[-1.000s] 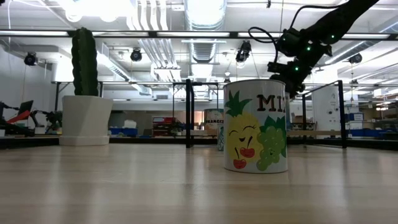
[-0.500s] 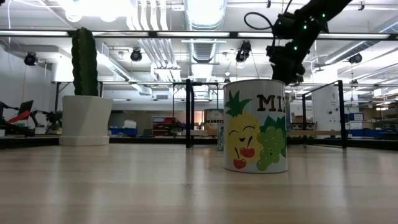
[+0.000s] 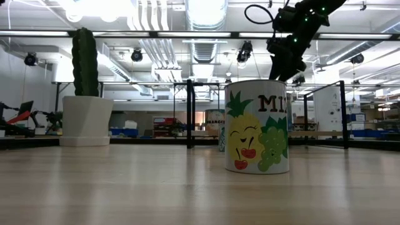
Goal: Pick and place cans onto a shelf
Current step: Put the canned peaches on the shelf
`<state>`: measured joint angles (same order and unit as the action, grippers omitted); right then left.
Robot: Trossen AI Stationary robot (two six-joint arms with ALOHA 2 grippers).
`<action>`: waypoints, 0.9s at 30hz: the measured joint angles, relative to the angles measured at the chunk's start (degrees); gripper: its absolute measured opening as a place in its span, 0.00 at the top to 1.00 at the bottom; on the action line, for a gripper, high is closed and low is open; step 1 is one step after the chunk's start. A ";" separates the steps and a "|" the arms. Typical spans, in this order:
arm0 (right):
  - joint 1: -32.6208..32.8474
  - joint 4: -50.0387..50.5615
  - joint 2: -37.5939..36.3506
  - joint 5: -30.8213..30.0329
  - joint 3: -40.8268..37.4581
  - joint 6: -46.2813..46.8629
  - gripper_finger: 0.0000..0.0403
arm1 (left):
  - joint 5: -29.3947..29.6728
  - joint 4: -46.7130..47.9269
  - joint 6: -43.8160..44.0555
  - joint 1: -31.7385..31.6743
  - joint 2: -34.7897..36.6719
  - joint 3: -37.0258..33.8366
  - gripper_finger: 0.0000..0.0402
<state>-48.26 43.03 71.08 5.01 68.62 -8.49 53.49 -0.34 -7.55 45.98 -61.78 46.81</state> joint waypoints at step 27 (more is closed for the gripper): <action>0.03 -6.00 11.91 -1.73 0.50 -2.96 0.98 | 0.11 -1.40 -8.48 -0.09 0.00 0.00 1.00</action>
<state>-48.23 37.02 83.00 3.27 69.12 -11.45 53.60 -1.74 -16.03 45.89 -61.78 46.81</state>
